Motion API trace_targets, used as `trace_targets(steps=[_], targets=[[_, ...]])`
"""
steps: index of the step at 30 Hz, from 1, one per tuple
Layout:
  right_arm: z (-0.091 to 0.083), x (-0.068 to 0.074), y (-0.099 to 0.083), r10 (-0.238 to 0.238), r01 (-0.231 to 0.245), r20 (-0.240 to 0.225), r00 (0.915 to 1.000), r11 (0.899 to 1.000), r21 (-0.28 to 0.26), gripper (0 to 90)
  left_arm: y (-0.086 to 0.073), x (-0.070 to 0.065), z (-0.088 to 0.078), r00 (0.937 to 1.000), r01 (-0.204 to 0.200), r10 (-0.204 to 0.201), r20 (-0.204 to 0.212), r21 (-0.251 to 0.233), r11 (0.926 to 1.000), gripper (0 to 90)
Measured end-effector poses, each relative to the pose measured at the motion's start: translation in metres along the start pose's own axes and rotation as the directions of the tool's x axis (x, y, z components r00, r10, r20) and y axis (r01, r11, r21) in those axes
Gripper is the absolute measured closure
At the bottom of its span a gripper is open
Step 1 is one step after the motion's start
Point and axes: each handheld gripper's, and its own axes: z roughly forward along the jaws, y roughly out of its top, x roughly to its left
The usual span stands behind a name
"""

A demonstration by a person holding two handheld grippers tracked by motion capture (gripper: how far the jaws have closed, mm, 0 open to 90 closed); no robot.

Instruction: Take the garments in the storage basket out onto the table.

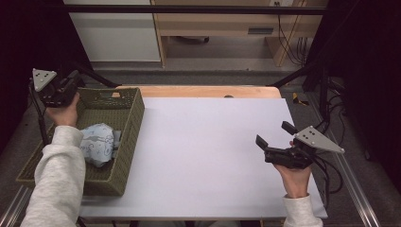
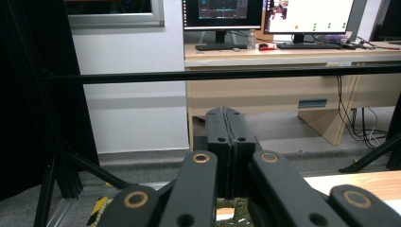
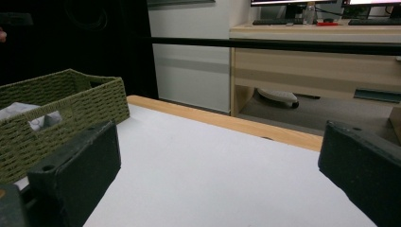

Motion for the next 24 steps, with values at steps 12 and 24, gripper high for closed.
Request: trace_targets(steps=[12,24], targets=[[0.000,0.001,-0.001,-0.001,0.001,-0.004,1.0000,1.000,0.002,0.3,0.001,-0.002,-0.001,1.0000,-0.004,0.004,0.007,-0.003,1.0000,89.4],[0.000,0.002,0.000,0.004,-0.004,-0.008,1.0000,1.000,-0.002,0.3,0.004,-0.003,-0.011,0.9993,-0.003,0.004,0.038,-0.026,0.9997,76.5]])
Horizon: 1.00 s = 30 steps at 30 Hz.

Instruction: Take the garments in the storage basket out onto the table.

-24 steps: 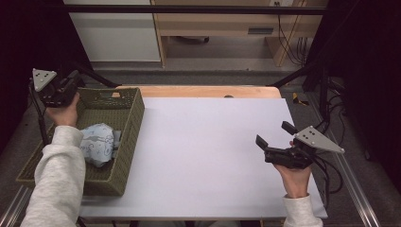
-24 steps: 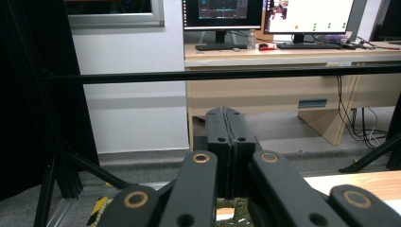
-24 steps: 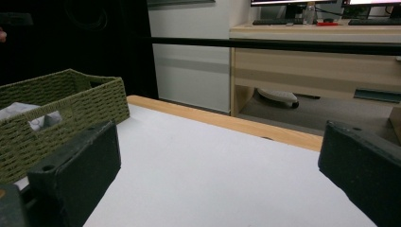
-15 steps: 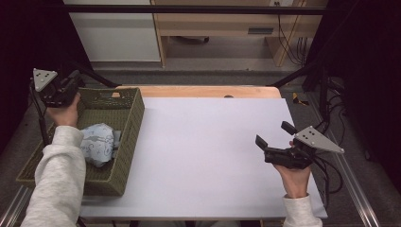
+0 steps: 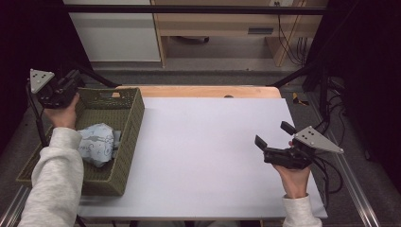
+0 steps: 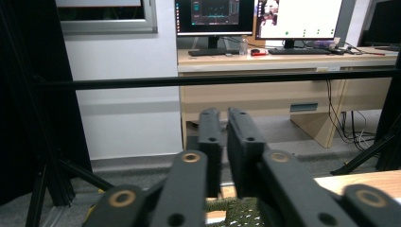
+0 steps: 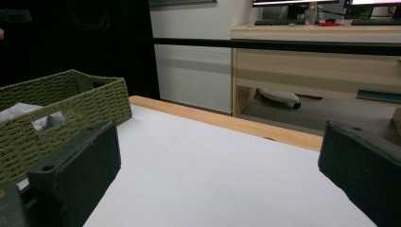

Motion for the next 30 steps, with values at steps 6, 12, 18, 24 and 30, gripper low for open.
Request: trace_targets(steps=[6,12,18,24,30], targets=[[0.000,0.000,0.000,-0.006,0.006,-0.006,1.0000,1.000,-0.005,0.3,0.000,-0.003,-0.006,0.9999,-0.011,0.011,0.011,0.014,0.9998,50.4],[-0.001,0.000,0.000,-0.005,0.005,-0.005,1.0000,1.000,-0.008,0.3,0.002,-0.003,-0.012,0.9996,0.006,-0.007,0.029,0.024,0.9997,28.1],[0.000,0.001,-0.001,-0.006,0.005,-0.010,0.9999,1.000,-0.004,0.3,0.003,-0.002,-0.018,0.9990,0.025,-0.028,0.036,0.065,0.9976,13.8],[0.001,0.001,-0.001,-0.008,0.008,-0.014,0.9999,1.000,-0.006,0.3,0.003,0.000,-0.024,0.9988,0.020,-0.024,0.041,0.105,0.9942,6.3],[0.001,0.001,-0.001,-0.005,0.005,-0.013,0.9999,1.000,-0.005,0.3,0.002,0.000,-0.029,0.9986,0.002,-0.009,0.053,0.125,0.9922,5.2]])
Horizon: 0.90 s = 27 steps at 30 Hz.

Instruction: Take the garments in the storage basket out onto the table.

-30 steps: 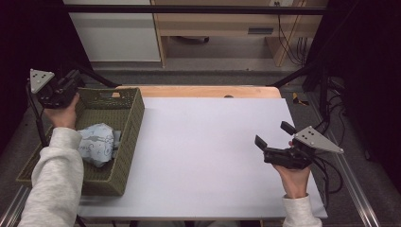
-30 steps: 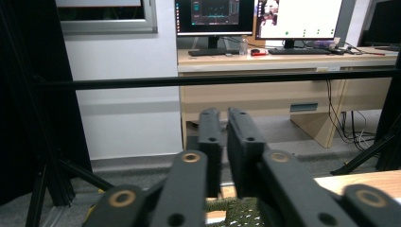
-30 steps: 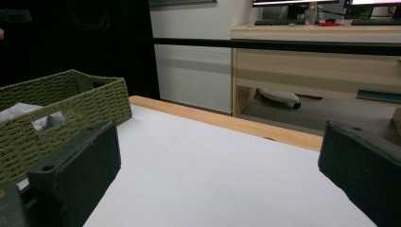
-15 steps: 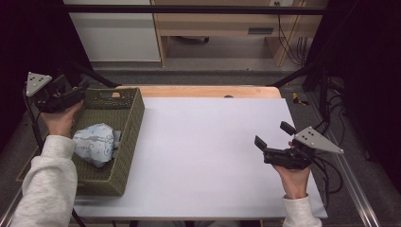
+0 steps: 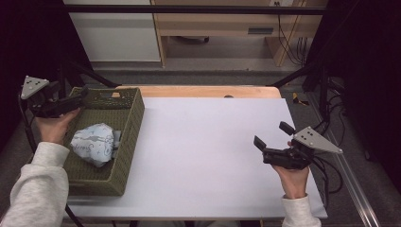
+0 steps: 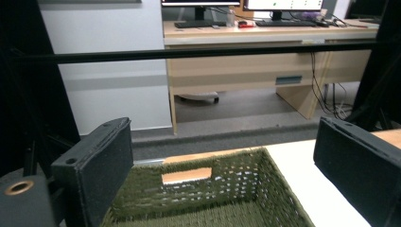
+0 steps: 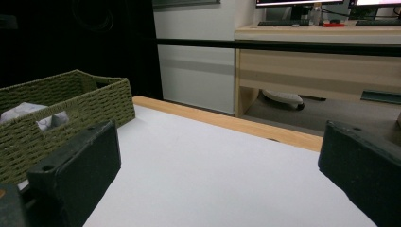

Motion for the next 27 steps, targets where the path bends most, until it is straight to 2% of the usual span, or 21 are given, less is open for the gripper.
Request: trace_targets(steps=[7,9,14,19,20,24,25,27], targets=[[-0.001,0.000,0.000,0.001,-0.001,0.000,1.0000,1.000,-0.001,0.3,-0.007,0.000,-0.006,0.9998,-0.010,0.010,0.019,0.047,0.9989,4.9],[-0.001,0.000,0.000,0.002,-0.002,-0.002,1.0000,1.000,-0.003,0.4,-0.009,0.001,-0.009,0.9995,-0.025,0.023,0.021,0.070,0.9973,4.5],[-0.001,0.001,0.000,0.007,-0.007,-0.005,1.0000,1.000,-0.001,0.3,-0.015,0.003,-0.010,0.9994,-0.029,0.026,0.025,0.107,0.9939,3.4],[-0.001,0.002,-0.001,0.007,-0.007,-0.009,0.9999,1.000,0.001,0.3,-0.030,0.004,-0.007,0.9980,-0.049,0.041,0.048,0.186,0.9812,3.4],[-0.001,0.003,-0.001,0.009,-0.009,-0.009,0.9999,1.000,-0.002,0.3,-0.032,0.004,-0.006,0.9976,-0.057,0.047,0.051,0.206,0.9769,3.4],[-0.001,0.002,-0.001,0.003,-0.003,-0.008,1.0000,1.000,-0.002,0.3,-0.043,0.005,-0.003,0.9967,-0.072,0.061,0.054,0.240,0.9682,3.4],[-0.001,0.002,-0.001,0.003,-0.003,-0.007,1.0000,1.000,-0.001,0.3,-0.046,0.004,-0.003,0.9969,-0.069,0.057,0.054,0.241,0.9681,3.5],[-0.001,0.002,-0.001,0.003,-0.003,-0.008,1.0000,1.000,0.000,0.3,-0.050,0.004,-0.001,0.9959,-0.084,0.072,0.055,0.272,0.9587,3.8]])
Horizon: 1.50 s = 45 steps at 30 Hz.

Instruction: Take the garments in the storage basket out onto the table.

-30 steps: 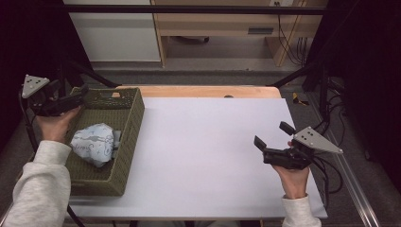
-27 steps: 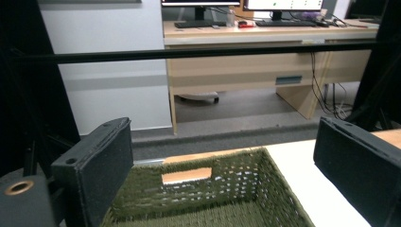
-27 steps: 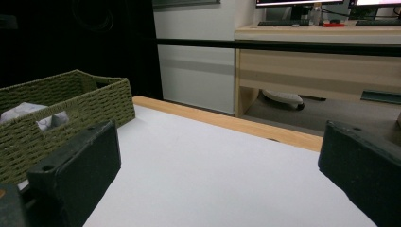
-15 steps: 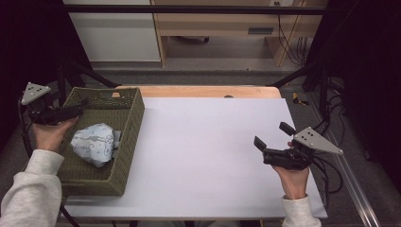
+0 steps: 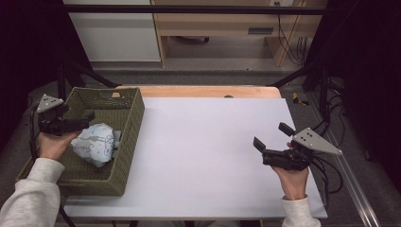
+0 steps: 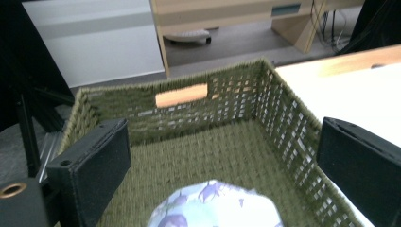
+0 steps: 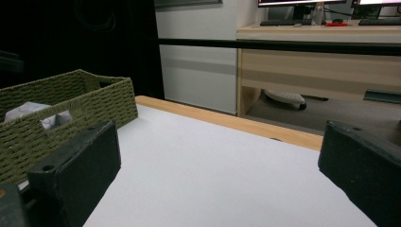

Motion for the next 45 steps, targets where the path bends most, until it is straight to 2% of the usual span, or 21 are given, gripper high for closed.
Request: trace_targets(steps=[3,8,14,20,23,27,31,34,38,39,40,41,43,45], targets=[[0.000,0.000,0.000,0.000,0.000,0.000,1.0000,1.000,0.001,0.3,-0.006,-0.001,0.003,0.9999,-0.009,0.009,0.005,0.030,0.9995,3.9],[-0.001,0.000,0.000,0.002,-0.002,-0.006,1.0000,1.000,-0.006,0.3,-0.013,-0.001,0.007,0.9996,-0.028,0.028,-0.004,0.045,0.9986,4.0],[-0.002,0.001,0.000,-0.003,0.003,-0.008,1.0000,1.000,-0.008,0.3,-0.024,0.003,0.013,1.0000,-0.001,0.002,-0.009,0.094,0.9956,4.2],[-0.004,0.001,0.001,0.002,-0.002,-0.010,0.9999,1.000,-0.012,0.3,-0.029,0.005,0.019,0.9999,0.002,0.000,-0.011,0.145,0.9895,3.6],[-0.005,0.001,0.001,0.002,-0.002,-0.006,1.0000,1.000,-0.012,0.3,-0.035,0.007,0.025,0.9999,0.010,-0.008,-0.010,0.195,0.9807,3.6],[-0.005,0.001,0.001,0.001,-0.001,-0.006,1.0000,1.000,-0.015,0.3,-0.042,0.012,0.031,0.9997,0.023,-0.022,-0.008,0.263,0.9644,3.7],[-0.004,0.002,0.000,-0.003,0.003,-0.010,0.9999,1.000,-0.010,0.3,-0.044,0.013,0.035,0.9995,0.031,-0.031,-0.005,0.306,0.9516,4.4],[-0.003,0.003,0.000,0.004,-0.004,-0.011,0.9999,1.000,-0.005,0.3,-0.046,0.013,0.038,0.9994,0.032,-0.035,0.005,0.349,0.9366,4.5],[-0.002,0.003,0.000,0.002,-0.002,-0.011,0.9999,1.000,-0.010,0.3,-0.049,0.014,0.041,0.9987,0.045,-0.051,0.007,0.372,0.9270,5.5],[-0.002,0.003,0.000,0.004,-0.004,-0.012,0.9999,1.000,-0.009,0.3,-0.049,0.014,0.042,0.9985,0.047,-0.054,0.007,0.384,0.9223,5.4],[-0.002,0.003,0.000,0.006,-0.006,-0.009,0.9999,1.000,-0.007,0.3,-0.050,0.014,0.043,0.9990,0.036,-0.044,0.011,0.389,0.9206,5.5],[-0.003,0.003,0.000,0.005,-0.005,-0.011,0.9999,1.000,-0.007,0.3,-0.050,0.014,0.044,0.9983,0.047,-0.057,0.014,0.395,0.9175,5.8],[-0.003,0.002,0.000,0.004,-0.004,-0.008,1.0000,1.000,-0.009,0.3,-0.051,0.013,0.044,0.9983,0.043,-0.055,0.018,0.398,0.9163,6.3],[-0.003,0.002,0.001,0.001,-0.001,-0.007,1.0000,1.000,-0.014,0.3,-0.052,0.013,0.046,0.9977,0.048,-0.064,0.025,0.410,0.9109,6.6]])
